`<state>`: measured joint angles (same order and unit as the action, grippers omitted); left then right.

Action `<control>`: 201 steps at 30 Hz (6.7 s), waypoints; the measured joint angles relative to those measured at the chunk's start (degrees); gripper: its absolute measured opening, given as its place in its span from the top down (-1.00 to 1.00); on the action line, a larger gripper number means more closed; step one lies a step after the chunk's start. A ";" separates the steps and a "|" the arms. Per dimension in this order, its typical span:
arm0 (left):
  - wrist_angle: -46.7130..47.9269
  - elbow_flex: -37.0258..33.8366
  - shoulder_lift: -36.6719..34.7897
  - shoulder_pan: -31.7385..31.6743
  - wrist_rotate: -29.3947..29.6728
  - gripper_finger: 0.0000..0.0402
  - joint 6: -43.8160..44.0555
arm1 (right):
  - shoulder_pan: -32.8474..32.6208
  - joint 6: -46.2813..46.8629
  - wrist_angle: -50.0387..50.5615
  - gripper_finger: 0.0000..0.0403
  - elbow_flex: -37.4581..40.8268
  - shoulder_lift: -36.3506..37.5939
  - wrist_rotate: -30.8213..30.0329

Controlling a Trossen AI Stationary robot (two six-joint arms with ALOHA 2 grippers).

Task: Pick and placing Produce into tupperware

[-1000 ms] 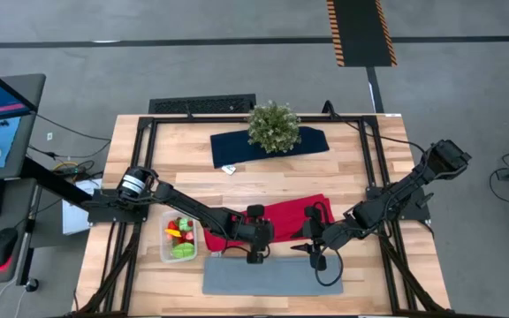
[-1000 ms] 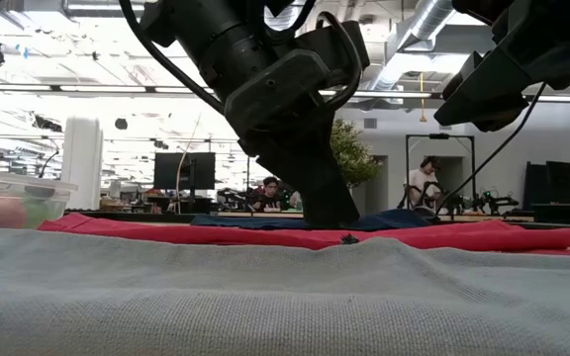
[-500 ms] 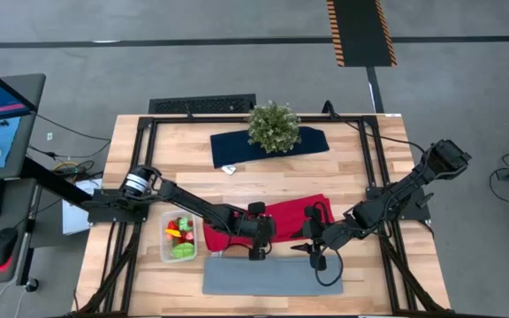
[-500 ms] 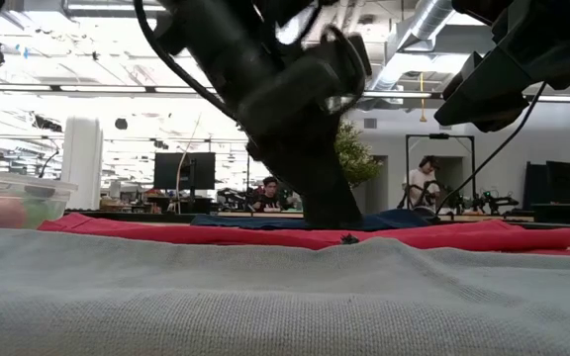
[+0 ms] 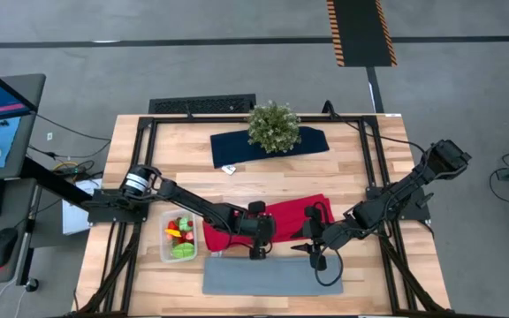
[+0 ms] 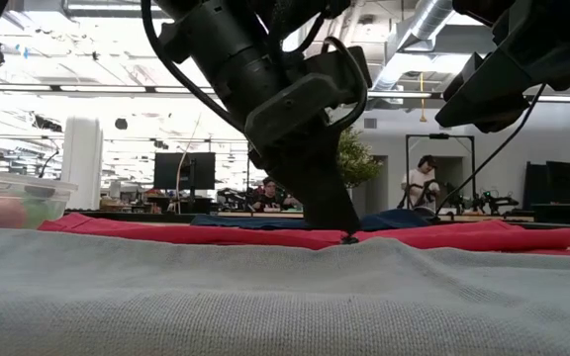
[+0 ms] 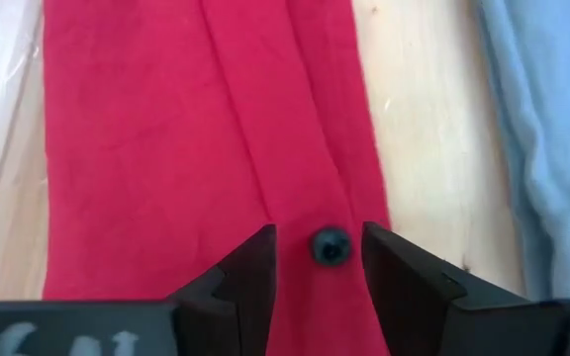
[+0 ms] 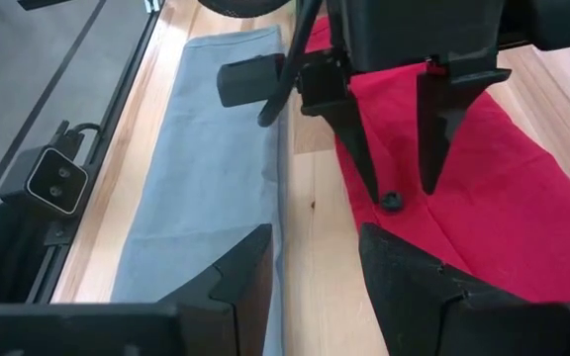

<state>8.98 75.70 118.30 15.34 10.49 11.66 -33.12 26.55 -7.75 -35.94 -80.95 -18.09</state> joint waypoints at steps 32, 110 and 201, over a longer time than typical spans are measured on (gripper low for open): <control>-1.52 0.78 2.73 -0.62 -4.19 0.51 0.37 | 0.00 0.04 0.42 0.13 0.02 0.00 -0.04; -5.47 1.44 4.55 -1.23 -5.30 0.85 -0.92 | -0.02 0.05 0.02 0.13 0.02 0.00 -0.07; 17.50 -40.59 -51.97 32.30 28.48 -0.35 46.41 | 7.17 0.08 -5.05 0.13 -2.37 -5.80 2.76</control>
<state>26.48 35.11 66.33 47.65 38.97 58.07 -25.96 26.62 -12.80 -38.31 -86.74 -15.33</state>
